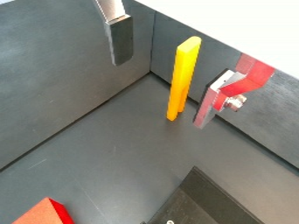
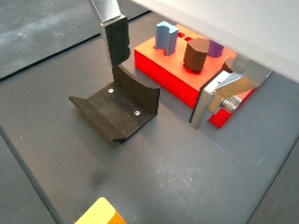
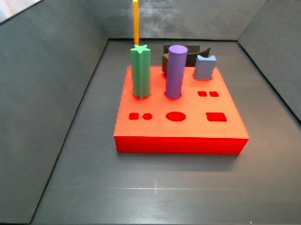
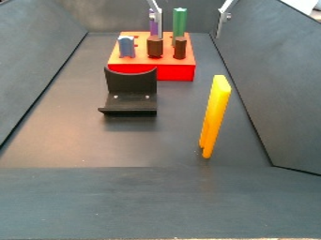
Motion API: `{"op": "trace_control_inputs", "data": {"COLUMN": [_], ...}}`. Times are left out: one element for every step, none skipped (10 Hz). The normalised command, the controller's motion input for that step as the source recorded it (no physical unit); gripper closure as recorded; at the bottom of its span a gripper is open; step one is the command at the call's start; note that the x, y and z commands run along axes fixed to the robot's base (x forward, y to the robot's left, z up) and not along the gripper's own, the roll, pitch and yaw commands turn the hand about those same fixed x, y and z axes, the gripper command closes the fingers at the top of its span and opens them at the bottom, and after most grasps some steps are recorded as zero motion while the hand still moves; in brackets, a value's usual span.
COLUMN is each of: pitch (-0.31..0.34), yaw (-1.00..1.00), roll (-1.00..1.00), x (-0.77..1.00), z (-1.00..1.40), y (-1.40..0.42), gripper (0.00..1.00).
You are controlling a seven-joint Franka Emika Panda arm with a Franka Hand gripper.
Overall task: Pick up the square-circle object. Move up. Move to above the board. Insert the square-circle object.
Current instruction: Pick up the square-circle object.
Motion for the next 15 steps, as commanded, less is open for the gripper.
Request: {"op": "trace_control_inputs", "data": {"pitch": [-0.039,-0.061,-0.084,-0.044,-0.039,0.0,0.0,-0.016,-0.147,-0.266,-0.269,-0.254,-0.121,-0.067,-0.081], "yaw": [0.07,0.09,0.11,0.11,0.01,0.0,0.0,0.0,0.05,0.09,0.07,0.08,0.04,0.0,0.0], "roll": [-0.14,-0.07,-0.08,-0.09,-0.04,-0.12,-0.2,-0.25,-0.22,-0.23,-0.21,-0.18,-0.05,-0.01,-0.03], "x": [-0.04,-0.46,-0.51,-0.45,-0.42,0.0,0.39,0.27,-0.04,-0.29,-0.23,-0.16,0.0,0.0,-0.01], "z": [0.0,-0.27,-0.29,-0.29,-0.2,-0.17,-0.17,-0.22,-0.38,-0.37,-0.3,-0.31,-0.22,-0.16,-0.02], "y": [0.36,0.8,0.93,0.95,0.63,0.5,0.38,0.37,0.39,0.38,0.26,0.16,0.0,0.0,0.02], "gripper": [0.0,0.0,0.0,0.0,0.0,0.0,0.0,0.0,0.0,0.0,0.0,0.0,0.0,0.0,0.0]}}
